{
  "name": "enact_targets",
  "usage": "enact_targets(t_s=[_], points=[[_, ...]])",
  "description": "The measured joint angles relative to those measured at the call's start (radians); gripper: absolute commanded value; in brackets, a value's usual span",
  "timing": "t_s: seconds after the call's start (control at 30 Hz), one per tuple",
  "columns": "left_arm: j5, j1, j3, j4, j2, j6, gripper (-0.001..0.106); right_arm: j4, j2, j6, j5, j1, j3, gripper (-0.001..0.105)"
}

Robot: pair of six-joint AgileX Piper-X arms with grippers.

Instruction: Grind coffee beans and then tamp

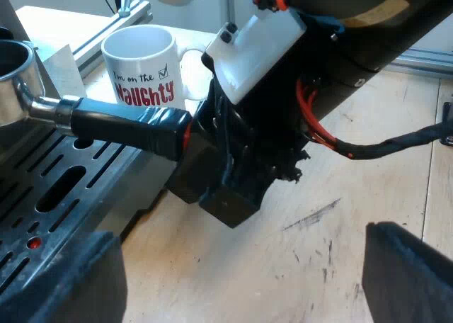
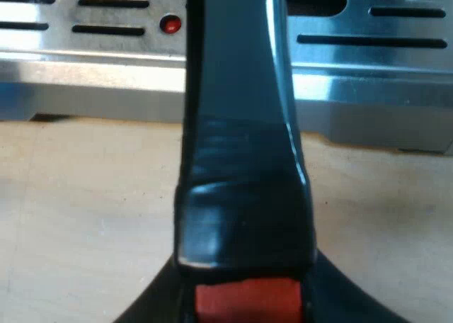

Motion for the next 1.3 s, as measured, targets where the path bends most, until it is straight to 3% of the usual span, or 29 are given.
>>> enact_targets(t_s=[0.67, 0.87, 1.13, 1.3], points=[[0.0, 0.0, -0.028, 0.041, 0.0, 0.0, 0.071, 0.126, -0.066, 0.022, -0.048, 0.117, 0.0, 0.0], [0.0, 0.0, -0.072, 0.091, 0.0, 0.0, 0.071, 0.132, -0.142, -0.082, -0.056, 0.117, 0.0, 0.0], [0.0, 0.0, -0.129, 0.175, 0.0, 0.002, 0.071, 0.133, -0.206, -0.226, -0.154, 0.117, 0.007, 0.0], [0.0, 0.0, -0.151, 0.217, -0.013, 0.002, 0.071, 0.129, -0.261, -0.261, -0.171, 0.117, 0.051, 0.0]])
